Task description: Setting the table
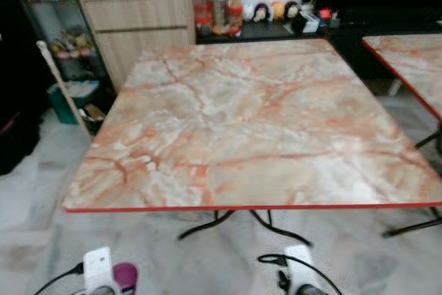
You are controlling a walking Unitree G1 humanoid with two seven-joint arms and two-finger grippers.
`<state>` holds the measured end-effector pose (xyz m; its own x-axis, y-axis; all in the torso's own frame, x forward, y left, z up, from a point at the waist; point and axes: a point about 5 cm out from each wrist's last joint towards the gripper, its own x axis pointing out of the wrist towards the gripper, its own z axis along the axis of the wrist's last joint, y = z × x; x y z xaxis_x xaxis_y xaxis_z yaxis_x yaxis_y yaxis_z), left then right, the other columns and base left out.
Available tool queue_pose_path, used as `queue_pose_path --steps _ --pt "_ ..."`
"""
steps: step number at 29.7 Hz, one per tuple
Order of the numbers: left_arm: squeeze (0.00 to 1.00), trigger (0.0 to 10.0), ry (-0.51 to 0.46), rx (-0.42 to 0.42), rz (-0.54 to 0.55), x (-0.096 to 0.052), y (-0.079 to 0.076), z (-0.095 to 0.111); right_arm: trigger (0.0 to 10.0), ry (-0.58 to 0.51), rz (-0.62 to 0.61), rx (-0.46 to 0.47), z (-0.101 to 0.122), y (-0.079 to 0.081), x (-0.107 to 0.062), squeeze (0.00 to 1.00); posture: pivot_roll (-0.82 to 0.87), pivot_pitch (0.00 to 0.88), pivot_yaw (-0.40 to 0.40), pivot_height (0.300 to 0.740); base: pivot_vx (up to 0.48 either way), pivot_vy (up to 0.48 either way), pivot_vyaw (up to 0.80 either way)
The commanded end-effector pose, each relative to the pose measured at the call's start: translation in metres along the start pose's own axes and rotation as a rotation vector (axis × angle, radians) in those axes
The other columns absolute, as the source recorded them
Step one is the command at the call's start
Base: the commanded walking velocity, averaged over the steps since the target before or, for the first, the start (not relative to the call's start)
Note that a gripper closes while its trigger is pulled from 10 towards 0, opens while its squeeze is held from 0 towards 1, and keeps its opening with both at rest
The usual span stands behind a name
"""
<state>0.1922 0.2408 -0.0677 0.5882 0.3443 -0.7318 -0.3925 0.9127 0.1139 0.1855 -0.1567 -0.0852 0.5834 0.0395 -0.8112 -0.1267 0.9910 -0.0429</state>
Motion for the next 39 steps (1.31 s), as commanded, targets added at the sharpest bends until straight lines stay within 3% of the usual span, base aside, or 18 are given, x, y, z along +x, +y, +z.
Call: queue_pose_path --steps 1,39 --pt "0.00 10.0 0.003 0.007 -0.011 -0.001 -0.004 -0.002 10.0 0.018 -0.019 0.008 -0.005 -0.007 -0.001 0.00 -0.12 0.000 0.061 0.740 0.000 -0.439 0.00" --pt "0.00 10.0 0.016 0.085 -0.070 -0.002 -0.015 -0.007 10.0 0.021 -0.027 0.038 -0.009 -0.010 -0.002 0.00 -0.16 0.000 0.078 0.740 0.000 -0.445 -0.03"
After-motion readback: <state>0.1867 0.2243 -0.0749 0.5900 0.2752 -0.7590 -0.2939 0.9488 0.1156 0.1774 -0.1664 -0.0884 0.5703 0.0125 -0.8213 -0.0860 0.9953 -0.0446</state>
